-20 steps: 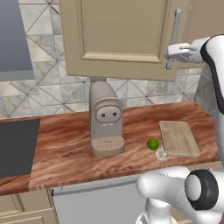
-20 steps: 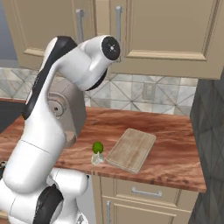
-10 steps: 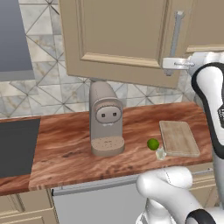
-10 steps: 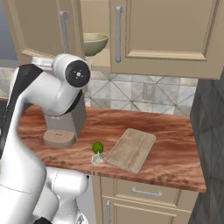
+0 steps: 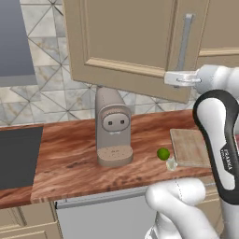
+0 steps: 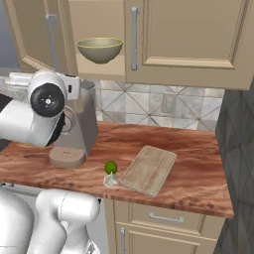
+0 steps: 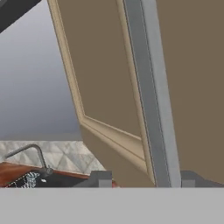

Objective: Open the cabinet. Place the bowl and condiment on the counter. Then place the lime and garlic on the cutting board.

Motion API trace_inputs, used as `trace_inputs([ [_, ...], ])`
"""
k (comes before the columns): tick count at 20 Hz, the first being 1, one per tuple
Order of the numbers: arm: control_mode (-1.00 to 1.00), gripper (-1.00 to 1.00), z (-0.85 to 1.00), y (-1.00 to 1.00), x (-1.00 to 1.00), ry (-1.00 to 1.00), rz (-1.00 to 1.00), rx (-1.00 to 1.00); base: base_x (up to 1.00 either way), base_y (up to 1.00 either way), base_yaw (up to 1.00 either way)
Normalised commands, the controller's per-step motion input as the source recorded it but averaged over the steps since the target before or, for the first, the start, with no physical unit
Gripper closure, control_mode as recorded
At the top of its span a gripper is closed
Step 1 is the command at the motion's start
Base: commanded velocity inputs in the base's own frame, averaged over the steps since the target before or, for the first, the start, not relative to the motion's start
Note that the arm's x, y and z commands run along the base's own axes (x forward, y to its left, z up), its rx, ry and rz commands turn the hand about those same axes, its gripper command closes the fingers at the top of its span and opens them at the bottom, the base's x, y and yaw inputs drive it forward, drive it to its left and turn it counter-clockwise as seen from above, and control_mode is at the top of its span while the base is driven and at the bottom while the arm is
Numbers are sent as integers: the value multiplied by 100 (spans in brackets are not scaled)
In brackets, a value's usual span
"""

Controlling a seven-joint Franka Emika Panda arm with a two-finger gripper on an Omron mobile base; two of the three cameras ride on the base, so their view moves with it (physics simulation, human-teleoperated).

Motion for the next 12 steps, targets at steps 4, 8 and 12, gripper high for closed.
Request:
trace_inputs([
  [4,-100,100,-9,100,-44,0,0,-6,0,0,0],
  [8,-100,100,-10,100,-23,6,0,-6,0,0,0],
  [12,-100,100,-7,100,-12,9,0,-7,0,0,0],
])
